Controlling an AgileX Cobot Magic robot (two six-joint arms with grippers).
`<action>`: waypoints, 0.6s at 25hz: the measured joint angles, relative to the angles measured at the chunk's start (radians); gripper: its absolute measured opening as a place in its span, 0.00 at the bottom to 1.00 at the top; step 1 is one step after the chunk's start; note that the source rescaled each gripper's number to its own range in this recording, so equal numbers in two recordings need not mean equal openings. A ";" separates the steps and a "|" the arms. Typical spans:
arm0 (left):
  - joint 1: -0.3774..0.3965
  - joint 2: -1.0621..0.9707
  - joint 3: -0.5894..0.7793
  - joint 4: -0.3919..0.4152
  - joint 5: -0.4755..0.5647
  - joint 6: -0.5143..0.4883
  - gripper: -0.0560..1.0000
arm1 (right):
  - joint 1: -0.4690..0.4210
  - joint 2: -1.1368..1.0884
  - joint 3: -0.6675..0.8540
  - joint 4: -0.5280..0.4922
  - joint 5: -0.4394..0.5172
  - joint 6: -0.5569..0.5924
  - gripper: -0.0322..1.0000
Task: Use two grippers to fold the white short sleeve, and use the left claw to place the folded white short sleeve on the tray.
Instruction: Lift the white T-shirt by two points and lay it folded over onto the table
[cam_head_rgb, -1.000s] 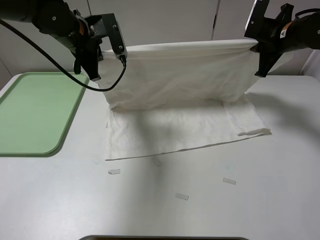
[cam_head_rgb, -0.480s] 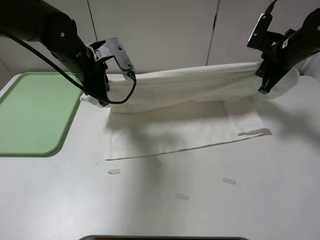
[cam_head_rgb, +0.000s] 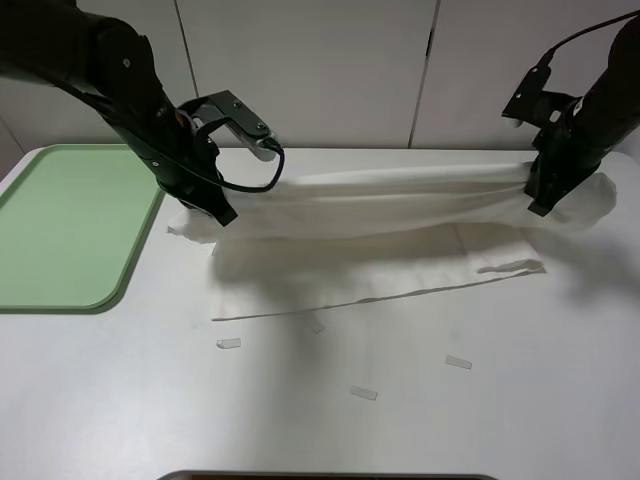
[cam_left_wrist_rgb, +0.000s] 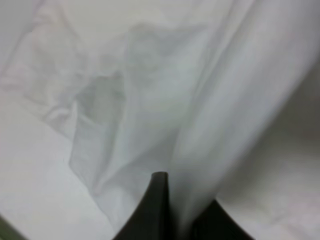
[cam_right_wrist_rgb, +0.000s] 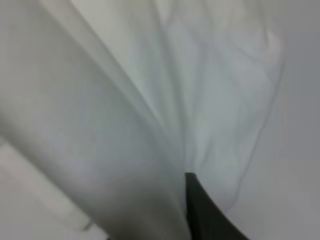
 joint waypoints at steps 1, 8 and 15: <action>0.000 0.000 0.000 -0.012 0.001 0.000 0.05 | 0.000 0.000 0.000 0.000 0.015 0.001 0.03; 0.000 0.000 0.004 -0.058 0.016 0.000 0.11 | -0.002 0.000 0.000 -0.001 0.047 0.003 0.03; 0.016 0.000 0.011 -0.032 0.023 -0.003 0.93 | -0.022 0.000 0.000 -0.076 0.060 0.092 0.81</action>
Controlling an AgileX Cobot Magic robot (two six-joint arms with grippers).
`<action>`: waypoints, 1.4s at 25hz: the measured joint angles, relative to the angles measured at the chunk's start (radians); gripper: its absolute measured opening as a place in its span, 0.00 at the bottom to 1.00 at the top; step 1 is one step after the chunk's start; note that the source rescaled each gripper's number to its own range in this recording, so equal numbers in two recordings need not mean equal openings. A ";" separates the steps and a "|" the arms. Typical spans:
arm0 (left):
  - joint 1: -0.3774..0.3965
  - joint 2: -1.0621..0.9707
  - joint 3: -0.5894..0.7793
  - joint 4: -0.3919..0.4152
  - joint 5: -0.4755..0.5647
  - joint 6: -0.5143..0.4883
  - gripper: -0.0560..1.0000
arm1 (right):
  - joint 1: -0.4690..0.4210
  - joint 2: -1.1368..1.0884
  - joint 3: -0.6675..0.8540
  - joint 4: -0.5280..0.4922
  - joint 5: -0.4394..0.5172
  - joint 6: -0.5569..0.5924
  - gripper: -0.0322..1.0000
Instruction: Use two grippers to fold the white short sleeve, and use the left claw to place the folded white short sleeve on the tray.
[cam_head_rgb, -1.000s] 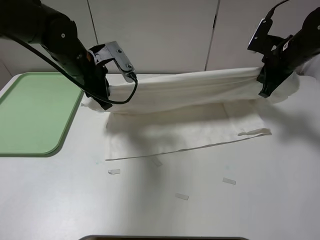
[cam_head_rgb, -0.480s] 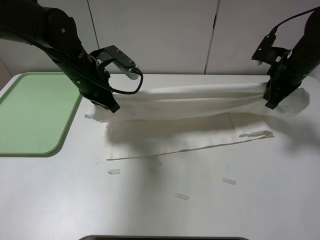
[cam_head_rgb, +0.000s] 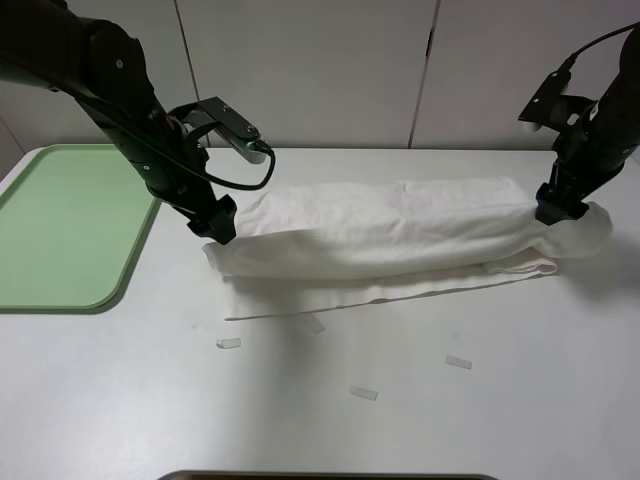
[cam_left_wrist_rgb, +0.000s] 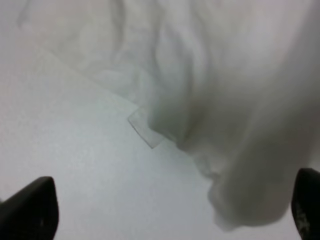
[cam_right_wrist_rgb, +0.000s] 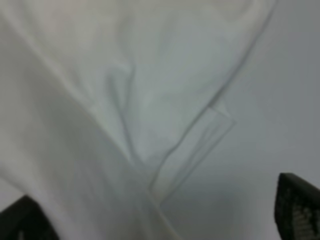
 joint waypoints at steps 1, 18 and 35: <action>0.000 0.000 0.000 0.000 -0.003 0.000 0.96 | 0.000 0.000 0.000 -0.020 0.000 0.018 0.90; 0.000 -0.030 -0.040 0.001 -0.020 -0.016 1.00 | 0.000 -0.231 0.000 -0.024 0.040 0.069 1.00; 0.002 -0.351 -0.070 0.006 0.319 -0.199 1.00 | 0.000 -0.434 0.000 0.218 0.098 0.261 1.00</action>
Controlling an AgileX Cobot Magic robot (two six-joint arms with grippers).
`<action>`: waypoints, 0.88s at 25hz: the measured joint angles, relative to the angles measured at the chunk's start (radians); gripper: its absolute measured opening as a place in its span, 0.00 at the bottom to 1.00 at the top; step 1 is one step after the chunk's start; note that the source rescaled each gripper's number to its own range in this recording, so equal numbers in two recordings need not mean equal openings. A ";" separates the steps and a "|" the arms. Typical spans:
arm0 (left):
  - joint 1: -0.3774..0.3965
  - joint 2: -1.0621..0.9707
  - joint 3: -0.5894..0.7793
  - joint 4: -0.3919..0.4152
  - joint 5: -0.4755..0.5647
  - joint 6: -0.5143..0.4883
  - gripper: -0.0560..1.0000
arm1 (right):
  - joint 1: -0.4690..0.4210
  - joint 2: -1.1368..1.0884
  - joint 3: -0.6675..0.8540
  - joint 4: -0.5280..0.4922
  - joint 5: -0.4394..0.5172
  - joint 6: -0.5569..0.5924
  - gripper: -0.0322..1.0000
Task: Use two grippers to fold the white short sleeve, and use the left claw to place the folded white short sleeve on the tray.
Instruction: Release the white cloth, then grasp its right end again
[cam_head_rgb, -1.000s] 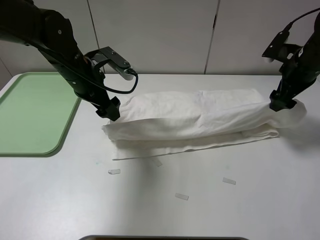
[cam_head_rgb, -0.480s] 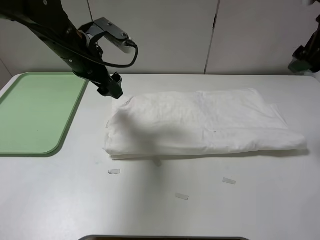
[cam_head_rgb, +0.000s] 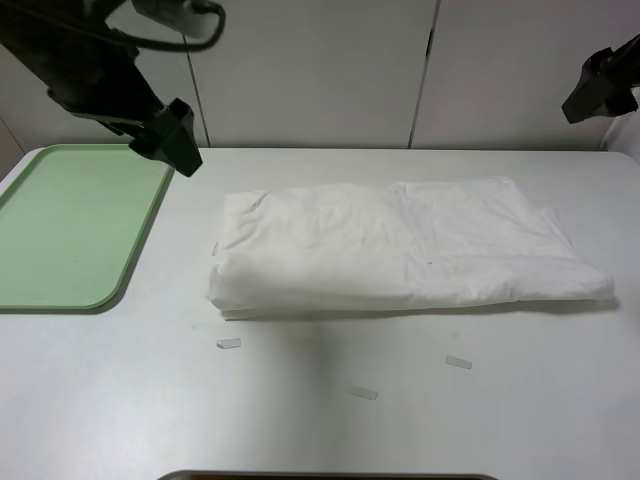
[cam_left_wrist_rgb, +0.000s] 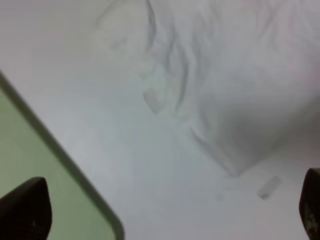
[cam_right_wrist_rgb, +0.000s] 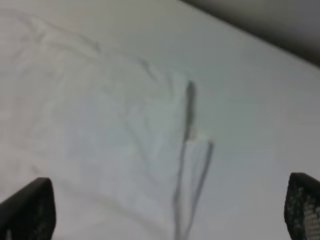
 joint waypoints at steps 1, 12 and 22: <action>0.000 -0.034 0.000 0.003 0.031 -0.017 1.00 | 0.000 -0.006 0.000 0.011 0.020 0.024 1.00; 0.001 -0.356 0.056 0.098 0.212 -0.126 0.99 | 0.000 -0.050 0.000 0.075 0.301 0.182 1.00; 0.001 -0.737 0.303 0.116 0.238 -0.218 0.98 | 0.000 -0.081 0.000 0.090 0.435 0.212 1.00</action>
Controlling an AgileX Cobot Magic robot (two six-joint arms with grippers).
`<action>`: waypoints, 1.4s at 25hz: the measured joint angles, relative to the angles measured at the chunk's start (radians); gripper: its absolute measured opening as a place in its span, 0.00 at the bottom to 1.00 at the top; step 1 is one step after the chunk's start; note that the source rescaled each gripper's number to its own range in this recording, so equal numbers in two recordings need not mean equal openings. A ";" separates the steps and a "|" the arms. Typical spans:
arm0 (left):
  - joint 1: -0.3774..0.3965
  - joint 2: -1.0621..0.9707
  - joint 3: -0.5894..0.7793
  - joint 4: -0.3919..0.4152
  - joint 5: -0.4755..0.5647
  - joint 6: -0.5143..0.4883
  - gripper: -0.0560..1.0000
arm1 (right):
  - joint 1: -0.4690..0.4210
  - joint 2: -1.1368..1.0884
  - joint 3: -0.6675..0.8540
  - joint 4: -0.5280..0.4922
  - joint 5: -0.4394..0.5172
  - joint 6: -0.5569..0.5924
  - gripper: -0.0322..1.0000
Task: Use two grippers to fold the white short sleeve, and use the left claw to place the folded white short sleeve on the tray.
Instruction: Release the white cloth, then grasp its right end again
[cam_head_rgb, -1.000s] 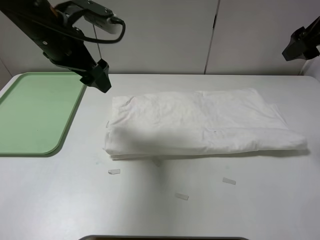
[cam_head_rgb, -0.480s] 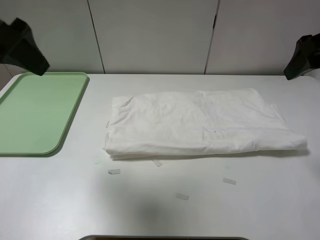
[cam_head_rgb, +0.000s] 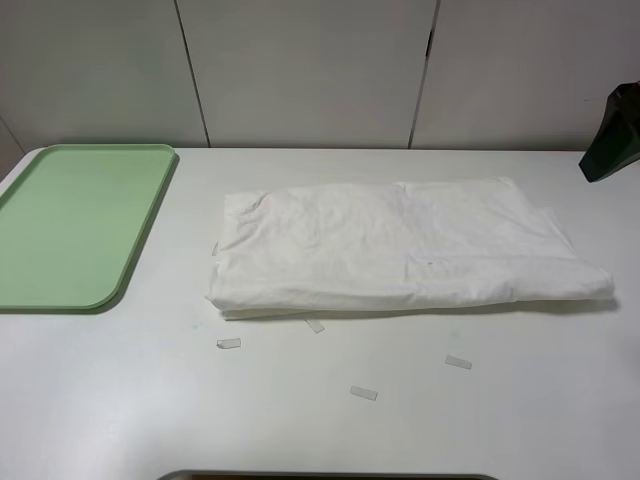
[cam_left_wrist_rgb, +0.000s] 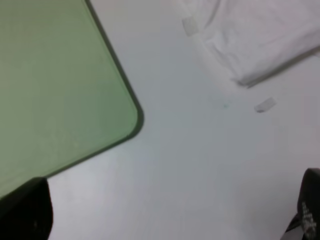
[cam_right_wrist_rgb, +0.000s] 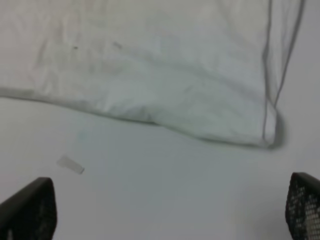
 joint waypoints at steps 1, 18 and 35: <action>0.000 -0.038 0.031 0.000 0.000 -0.005 0.98 | 0.000 0.000 0.000 0.006 0.005 0.002 1.00; 0.000 -0.684 0.332 -0.058 0.010 -0.107 0.96 | 0.000 0.000 0.000 0.035 0.012 0.006 1.00; 0.000 -0.759 0.423 -0.122 -0.009 -0.062 0.93 | 0.000 0.000 0.042 0.035 0.007 0.006 1.00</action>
